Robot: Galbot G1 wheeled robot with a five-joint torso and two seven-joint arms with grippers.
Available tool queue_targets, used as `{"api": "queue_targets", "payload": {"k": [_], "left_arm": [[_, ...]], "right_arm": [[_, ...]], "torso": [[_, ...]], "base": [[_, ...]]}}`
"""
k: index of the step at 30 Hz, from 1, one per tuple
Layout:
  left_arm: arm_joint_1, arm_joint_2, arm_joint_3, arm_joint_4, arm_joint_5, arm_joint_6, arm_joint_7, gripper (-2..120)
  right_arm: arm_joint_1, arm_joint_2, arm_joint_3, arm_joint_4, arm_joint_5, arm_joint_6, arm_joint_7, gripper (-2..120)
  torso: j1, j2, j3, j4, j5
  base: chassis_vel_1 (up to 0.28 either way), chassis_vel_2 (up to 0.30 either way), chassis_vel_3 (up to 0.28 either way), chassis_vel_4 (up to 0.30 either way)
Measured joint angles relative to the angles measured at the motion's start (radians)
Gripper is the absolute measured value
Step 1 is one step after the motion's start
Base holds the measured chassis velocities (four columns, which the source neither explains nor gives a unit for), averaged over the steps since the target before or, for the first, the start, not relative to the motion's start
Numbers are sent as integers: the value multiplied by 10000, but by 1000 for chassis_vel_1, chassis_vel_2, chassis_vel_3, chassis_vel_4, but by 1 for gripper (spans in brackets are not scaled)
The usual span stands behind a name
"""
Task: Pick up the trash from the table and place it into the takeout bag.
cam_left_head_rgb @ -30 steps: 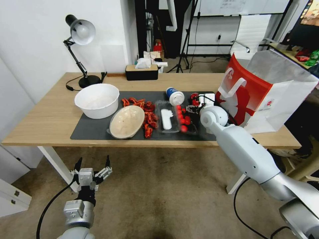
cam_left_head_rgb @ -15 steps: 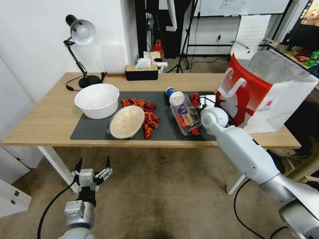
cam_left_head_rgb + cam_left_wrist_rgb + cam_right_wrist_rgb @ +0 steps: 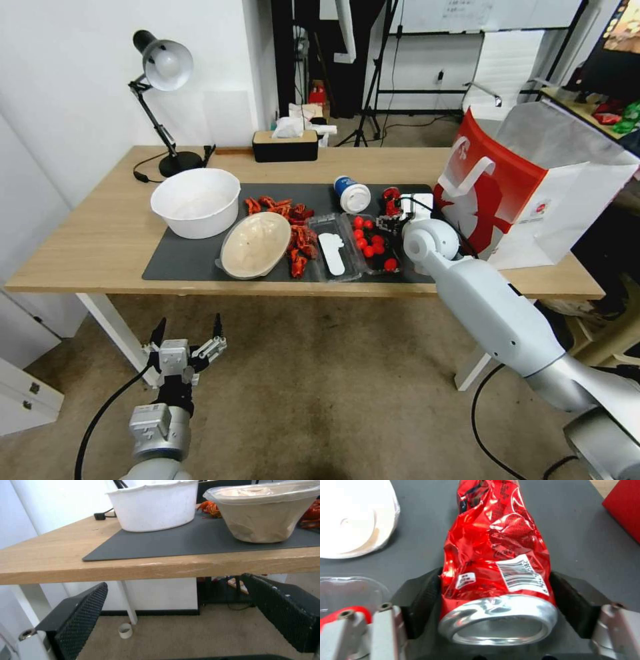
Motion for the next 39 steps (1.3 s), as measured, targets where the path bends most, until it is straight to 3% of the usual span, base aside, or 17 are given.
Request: {"api": "queue_targets", "payload": {"k": [9, 24, 31, 39], "left_arm": [[15, 14, 0, -49, 7, -3, 0, 100], [28, 127, -3, -85, -16, -16, 1, 100], [49, 155, 16, -80, -18, -21, 1, 100], [104, 109, 52, -80, -5, -41, 1, 100]], "right_arm": [[-157, -67, 155, 102, -5, 49, -7, 54], [-596, -569, 564, 788, -273, 146, -32, 54], [-762, -832, 761, 1121, -402, 389, -334, 54], [-903, -966, 825, 1274, -558, 581, -562, 54]], "torso": [[1, -2, 2, -8, 0], [4, -4, 6, -22, 0], [4, -4, 4, -9, -2], [3, -4, 3, -10, -1]], "base": [[0, 0, 0, 0], [0, 0, 0, 0], [0, 0, 0, 0], [0, 0, 0, 0]]}}
